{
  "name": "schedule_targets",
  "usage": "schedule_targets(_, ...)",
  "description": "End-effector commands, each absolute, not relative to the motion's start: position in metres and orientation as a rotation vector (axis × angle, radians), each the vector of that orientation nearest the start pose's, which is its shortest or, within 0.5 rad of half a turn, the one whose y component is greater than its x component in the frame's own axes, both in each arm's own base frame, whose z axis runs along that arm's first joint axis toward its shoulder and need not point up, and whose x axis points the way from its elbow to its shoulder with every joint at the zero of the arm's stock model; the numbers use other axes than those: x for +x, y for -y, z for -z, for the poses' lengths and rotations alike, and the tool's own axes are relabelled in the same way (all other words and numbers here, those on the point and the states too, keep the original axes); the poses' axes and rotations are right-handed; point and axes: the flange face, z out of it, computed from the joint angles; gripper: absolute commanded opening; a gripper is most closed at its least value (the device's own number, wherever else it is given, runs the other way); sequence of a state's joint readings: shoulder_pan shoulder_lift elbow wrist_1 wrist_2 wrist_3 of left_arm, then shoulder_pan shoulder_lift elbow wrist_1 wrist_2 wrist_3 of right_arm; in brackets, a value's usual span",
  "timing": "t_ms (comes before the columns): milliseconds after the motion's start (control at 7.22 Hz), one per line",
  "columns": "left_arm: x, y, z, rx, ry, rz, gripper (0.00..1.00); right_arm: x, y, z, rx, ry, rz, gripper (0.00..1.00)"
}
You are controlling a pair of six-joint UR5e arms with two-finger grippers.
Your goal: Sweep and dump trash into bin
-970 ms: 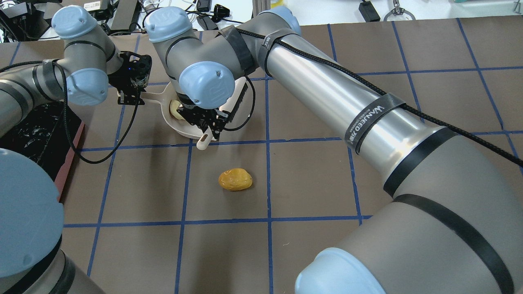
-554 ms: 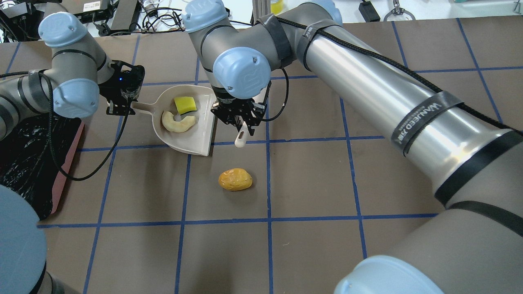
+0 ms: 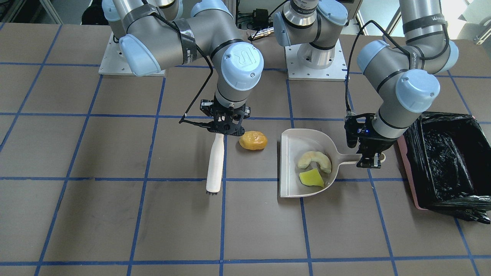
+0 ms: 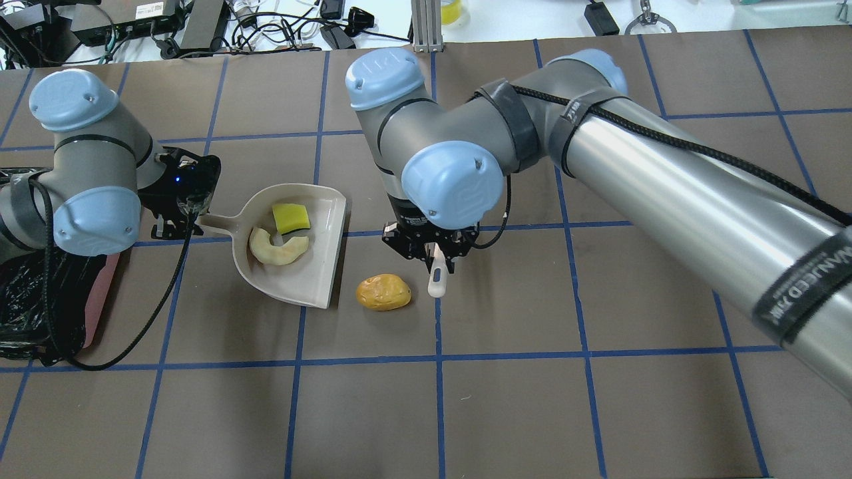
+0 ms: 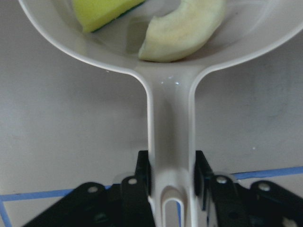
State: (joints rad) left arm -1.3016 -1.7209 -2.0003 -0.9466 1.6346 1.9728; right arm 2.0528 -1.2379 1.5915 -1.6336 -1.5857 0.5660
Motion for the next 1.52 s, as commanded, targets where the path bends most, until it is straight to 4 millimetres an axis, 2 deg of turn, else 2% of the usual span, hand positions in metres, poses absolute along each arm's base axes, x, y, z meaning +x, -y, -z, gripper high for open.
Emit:
schedule_targets(0, 0.000, 0.465, -0.270, -2.424, 2.100, 0.107, 0.00, 0.393, 0.391, -0.287, 0.154, -3.275, -0.400, 0.00)
schedule_targets(139, -0.005, 0.456, -0.267, -2.407, 2.111, 0.108, 0.00, 0.418, 0.364, -0.285, 0.152, -3.289, -0.380, 0.00)
schedule_targets(277, -0.008, 0.447, -0.265, -2.408, 2.099, 0.113, 0.00, 0.433, 0.347, -0.285, 0.160, -3.299, -0.368, 0.00)
schedule_targets(416, -0.010, 0.440, -0.264, -2.409, 2.095, 0.119, 0.00, 0.440, 0.336, -0.280, 0.144, -3.309, -0.379, 0.00)
schedule_targets(554, -0.011, 0.436, -0.261, -2.399, 2.099, 0.120, 0.00, 0.438, 0.326, -0.268, 0.129, -3.323, -0.416, 0.00)
schedule_targets(831, -0.012, 0.442, -0.257, -2.413, 2.142, 0.085, 0.00, 0.436, 0.315, -0.240, 0.160, -3.295, -0.360, 0.00)
schedule_targets(970, -0.011, 0.444, -0.258, -2.416, 2.176, 0.063, 0.00, 0.442, 0.317, -0.239, 0.216, -3.251, -0.338, 0.00)
schedule_targets(1108, -0.012, 0.441, -0.250, -2.403, 2.199, 0.054, 0.00, 0.446, 0.320, -0.244, 0.227, -3.230, -0.313, 0.00)
schedule_targets(1385, -0.013, 0.438, -0.245, -2.406, 2.224, 0.037, 0.00, 0.467, 0.324, -0.251, 0.296, -3.116, -0.313, 0.00)
